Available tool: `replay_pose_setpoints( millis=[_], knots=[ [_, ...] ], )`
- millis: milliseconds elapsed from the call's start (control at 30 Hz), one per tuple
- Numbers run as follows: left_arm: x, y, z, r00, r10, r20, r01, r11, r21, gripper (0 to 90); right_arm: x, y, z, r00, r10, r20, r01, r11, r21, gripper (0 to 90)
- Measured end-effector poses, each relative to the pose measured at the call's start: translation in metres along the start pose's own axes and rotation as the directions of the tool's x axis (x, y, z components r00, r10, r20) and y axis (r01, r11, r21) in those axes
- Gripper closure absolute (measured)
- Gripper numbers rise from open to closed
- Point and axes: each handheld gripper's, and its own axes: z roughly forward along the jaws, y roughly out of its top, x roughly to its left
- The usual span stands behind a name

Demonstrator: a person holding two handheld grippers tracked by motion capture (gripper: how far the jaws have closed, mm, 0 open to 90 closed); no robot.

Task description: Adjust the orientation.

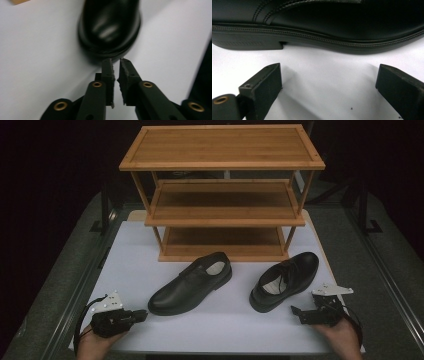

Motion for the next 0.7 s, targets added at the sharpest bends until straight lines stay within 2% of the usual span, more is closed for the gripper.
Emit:
replay_pose_setpoints(
  millis=[33, 67, 100, 200, 233, 267, 300, 400, 533, 600, 700],
  knots=[
    [0.0, 0.0, 0.0, 1.0, 0.0, 0.0, 0.0, 1.0, 0.0, 87.7, 0.0, 0.0, 0.0, 1.0, 0.0, 0.0, 0.0, 1.0, 0.0, 6.1],
    [-0.005, 0.003, 0.002, 0.9998, 0.007, 0.017, -0.007, 1.0, 0.0, 89.6, 0.0, 0.0, 0.0, 1.0, 0.0, 0.0, 0.0, 1.0, 0.0, 6.1],
    [-0.005, 0.003, 0.002, 0.9998, 0.007, 0.017, -0.007, 1.0, 0.0, 89.7, 0.0, 0.0, 0.0, 1.0, 0.0, 0.0, 0.0, 1.0, 0.0, 6.1],
    [-0.014, 0.009, 0.01, 0.9982, 0.022, 0.056, -0.022, 0.9997, -0.011, 89.8, 0.0, 0.0, 0.0, 1.0, 0.0, 0.0, 0.0, 1.0, 0.0, 6.1],
    [-0.014, 0.009, 0.01, 0.9982, 0.022, 0.056, -0.022, 0.9997, -0.011, 89.8, 0.0, 0.0, 0.0, 1.0, 0.0, 0.0, 0.0, 1.0, 0.0, 6.1],
    [-0.019, 0.012, 0.015, 0.9966, 0.033, 0.076, -0.032, 0.9994, -0.015, 89.8, 0.0, 0.0, 0.0, 1.0, 0.0, 0.0, 0.0, 1.0, 0.0, 6.1],
    [-0.019, 0.012, 0.015, 0.9966, 0.033, 0.076, -0.032, 0.9994, -0.015, 89.9, 0.0, 0.0, 0.0, 1.0, 0.0, 0.0, 0.0, 1.0, 0.0, 6.1],
    [-0.025, 0.016, 0.028, 0.9932, 0.05, 0.105, -0.05, 0.9987, 0.002, 89.8, 0.0, 0.0, 0.0, 1.0, 0.0, 0.0, 0.0, 1.0, 0.001, 6.1],
    [-0.026, 0.018, 0.039, 0.9917, 0.066, 0.11, -0.069, 0.9973, 0.023, 89.8, 0.0, 0.0, 0.0, 1.0, 0.0, 0.0, 0.0, 1.0, 0.001, 6.1],
    [-0.023, 0.02, 0.046, 0.9916, 0.083, 0.099, -0.086, 0.9956, 0.035, 89.8, 0.0, 0.0, 0.0, 1.0, 0.0, 0.0, 0.0, 1.0, 0.001, 6.1],
    [-0.019, 0.02, 0.05, 0.993, 0.073, 0.093, -0.077, 0.9961, 0.042, 89.9, 0.0, 0.0, 0.0, 1.0, 0.0, 0.0, 0.0, 1.0, 0.001, 6.1]
  ],
)
